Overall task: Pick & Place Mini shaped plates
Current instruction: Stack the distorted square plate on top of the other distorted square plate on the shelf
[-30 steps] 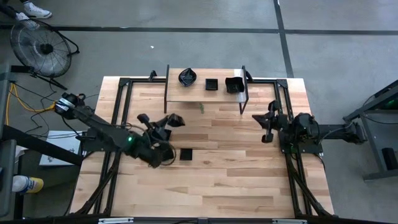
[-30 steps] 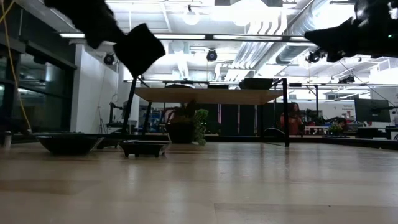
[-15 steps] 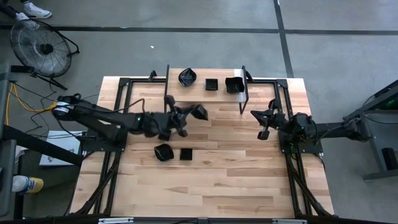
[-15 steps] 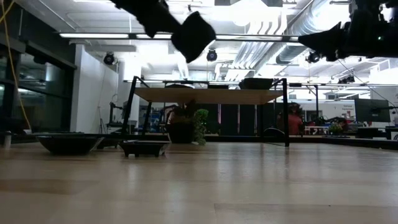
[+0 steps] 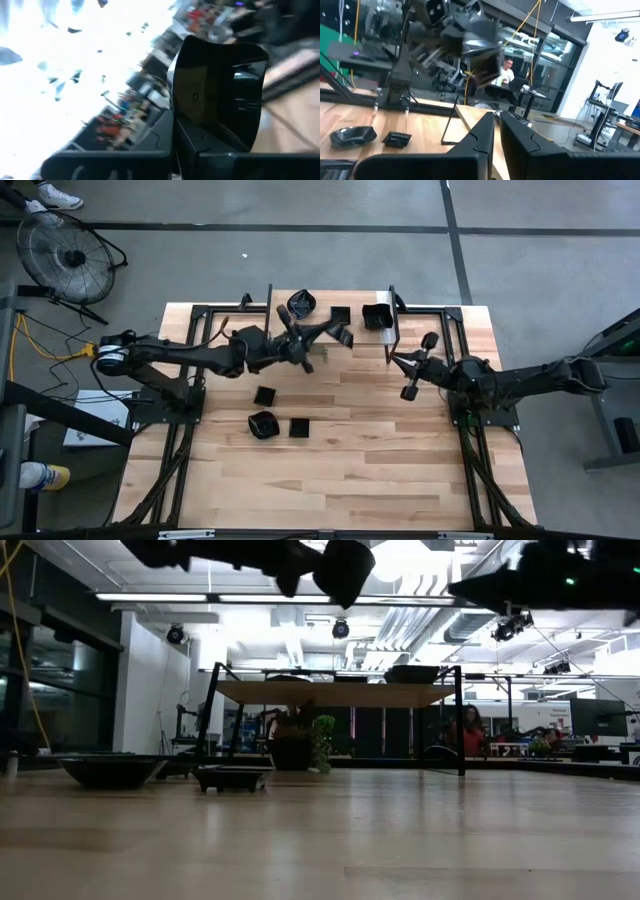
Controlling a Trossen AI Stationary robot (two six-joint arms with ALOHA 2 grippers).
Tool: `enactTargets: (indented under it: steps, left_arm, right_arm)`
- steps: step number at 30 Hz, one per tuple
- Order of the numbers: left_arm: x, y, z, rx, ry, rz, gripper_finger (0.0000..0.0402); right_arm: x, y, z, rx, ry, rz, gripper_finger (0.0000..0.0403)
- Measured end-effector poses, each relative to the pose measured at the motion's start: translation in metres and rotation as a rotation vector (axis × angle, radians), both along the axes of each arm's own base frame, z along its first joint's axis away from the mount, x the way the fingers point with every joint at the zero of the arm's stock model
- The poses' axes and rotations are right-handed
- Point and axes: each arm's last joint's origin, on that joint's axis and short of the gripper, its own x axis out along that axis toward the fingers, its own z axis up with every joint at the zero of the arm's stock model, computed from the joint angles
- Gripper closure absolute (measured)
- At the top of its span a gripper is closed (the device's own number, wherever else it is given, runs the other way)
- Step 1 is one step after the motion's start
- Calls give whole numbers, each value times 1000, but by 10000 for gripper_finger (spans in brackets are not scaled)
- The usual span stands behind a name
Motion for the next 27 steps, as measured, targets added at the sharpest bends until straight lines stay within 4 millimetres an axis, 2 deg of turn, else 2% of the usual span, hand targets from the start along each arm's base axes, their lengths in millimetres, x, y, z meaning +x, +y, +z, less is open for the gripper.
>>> enactTargets:
  steps: [5, 10, 17, 21, 27]
  left_arm:
    - [8, 12, -3, 105, -84, 54, 401]
    - [13, 15, -6, 145, -142, 118, 401]
    - [10, 18, -3, 127, -263, 225, 401]
    - [11, 19, -4, 117, -327, 253, 401]
    - [13, 20, -9, 98, -362, 293, 401]
  right_arm:
    - [28, -2, 13, -2, 38, -39, 346]
    - [55, -6, 19, 11, 60, -136, 293]
    - [87, -13, 31, 44, -46, -273, 224]
    - [107, -22, 32, 37, -55, -296, 208]
    - [128, -32, 40, 14, -117, -332, 207]
